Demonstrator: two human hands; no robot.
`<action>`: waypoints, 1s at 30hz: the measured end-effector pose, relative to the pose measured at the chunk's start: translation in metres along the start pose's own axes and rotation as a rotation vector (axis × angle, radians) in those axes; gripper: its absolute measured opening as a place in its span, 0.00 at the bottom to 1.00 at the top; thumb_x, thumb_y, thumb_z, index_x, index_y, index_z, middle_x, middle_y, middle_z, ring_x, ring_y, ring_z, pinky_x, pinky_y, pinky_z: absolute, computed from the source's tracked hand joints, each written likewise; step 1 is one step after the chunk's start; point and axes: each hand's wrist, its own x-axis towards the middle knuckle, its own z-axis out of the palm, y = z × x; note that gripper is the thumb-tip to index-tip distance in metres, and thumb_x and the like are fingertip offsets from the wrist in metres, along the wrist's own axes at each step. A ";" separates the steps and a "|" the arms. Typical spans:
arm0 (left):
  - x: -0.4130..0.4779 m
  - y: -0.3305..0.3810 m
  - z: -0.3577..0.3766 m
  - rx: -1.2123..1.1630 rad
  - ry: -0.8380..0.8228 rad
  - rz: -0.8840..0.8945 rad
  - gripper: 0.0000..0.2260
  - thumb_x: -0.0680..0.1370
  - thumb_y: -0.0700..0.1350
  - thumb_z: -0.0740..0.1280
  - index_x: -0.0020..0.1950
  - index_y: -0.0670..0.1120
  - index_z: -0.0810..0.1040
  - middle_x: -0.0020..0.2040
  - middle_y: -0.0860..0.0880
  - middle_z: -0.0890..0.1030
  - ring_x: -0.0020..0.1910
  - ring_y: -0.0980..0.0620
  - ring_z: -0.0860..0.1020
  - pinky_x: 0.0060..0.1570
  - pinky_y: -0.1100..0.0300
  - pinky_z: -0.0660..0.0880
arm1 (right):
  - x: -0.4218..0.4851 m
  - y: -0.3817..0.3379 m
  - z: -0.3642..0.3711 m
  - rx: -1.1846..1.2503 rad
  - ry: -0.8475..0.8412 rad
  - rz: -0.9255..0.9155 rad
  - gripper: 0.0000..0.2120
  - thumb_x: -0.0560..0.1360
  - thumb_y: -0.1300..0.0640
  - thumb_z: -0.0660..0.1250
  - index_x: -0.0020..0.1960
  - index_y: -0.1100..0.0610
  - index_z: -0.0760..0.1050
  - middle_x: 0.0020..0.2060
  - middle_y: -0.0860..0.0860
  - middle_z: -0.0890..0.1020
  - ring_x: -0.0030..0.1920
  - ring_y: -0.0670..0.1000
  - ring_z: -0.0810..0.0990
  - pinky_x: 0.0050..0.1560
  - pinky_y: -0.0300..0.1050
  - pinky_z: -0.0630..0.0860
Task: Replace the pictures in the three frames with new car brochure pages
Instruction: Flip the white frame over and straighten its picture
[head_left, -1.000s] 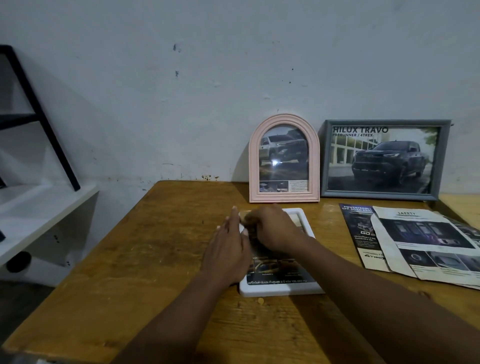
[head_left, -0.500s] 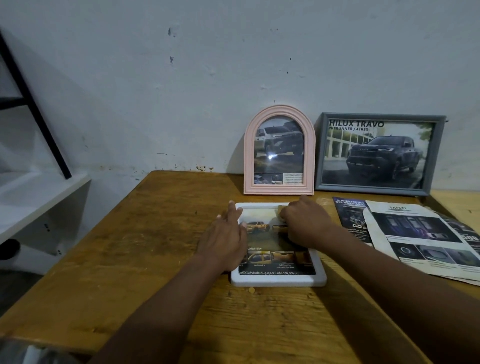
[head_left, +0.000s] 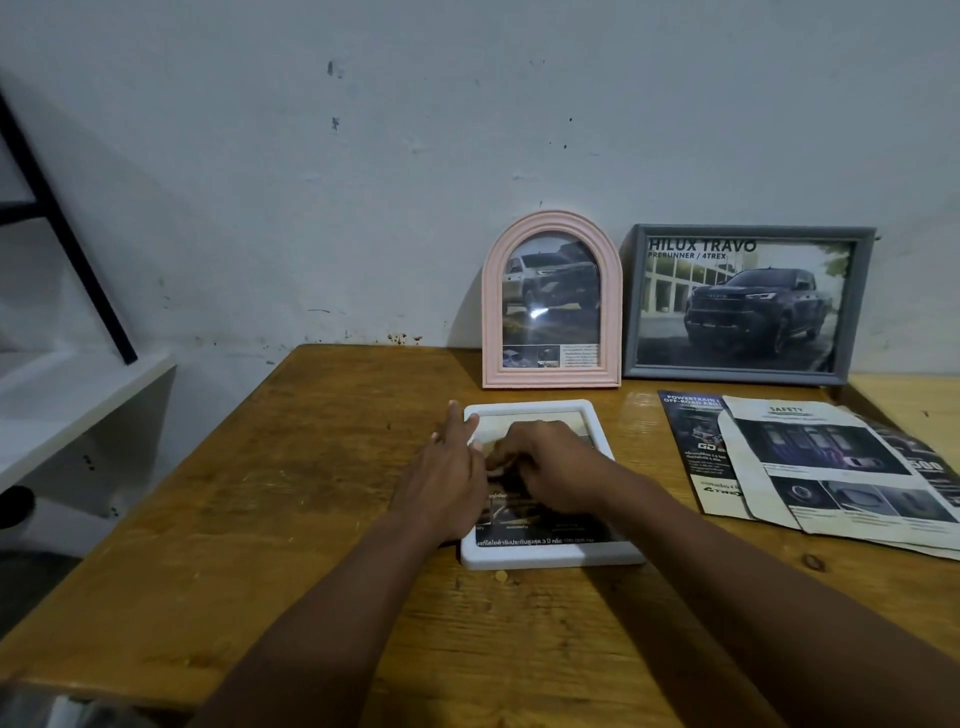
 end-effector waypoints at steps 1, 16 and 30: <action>0.000 0.000 0.000 0.004 -0.002 0.005 0.25 0.87 0.52 0.49 0.84 0.51 0.48 0.84 0.51 0.49 0.82 0.43 0.54 0.76 0.46 0.59 | -0.004 0.005 -0.003 -0.039 -0.008 -0.024 0.18 0.74 0.67 0.65 0.56 0.49 0.84 0.54 0.47 0.83 0.55 0.49 0.78 0.59 0.49 0.77; 0.001 -0.001 0.001 -0.027 0.006 -0.017 0.24 0.87 0.53 0.49 0.84 0.51 0.53 0.84 0.50 0.53 0.82 0.42 0.54 0.76 0.46 0.59 | -0.056 -0.042 0.007 -0.242 0.127 0.303 0.13 0.75 0.56 0.68 0.58 0.59 0.78 0.55 0.57 0.78 0.51 0.56 0.79 0.53 0.49 0.78; -0.002 0.006 -0.009 0.127 -0.024 0.033 0.24 0.87 0.53 0.50 0.83 0.49 0.54 0.82 0.45 0.61 0.81 0.43 0.56 0.78 0.47 0.54 | -0.091 0.006 -0.034 -0.251 -0.113 0.083 0.13 0.76 0.60 0.66 0.52 0.45 0.84 0.52 0.42 0.82 0.57 0.47 0.76 0.60 0.53 0.74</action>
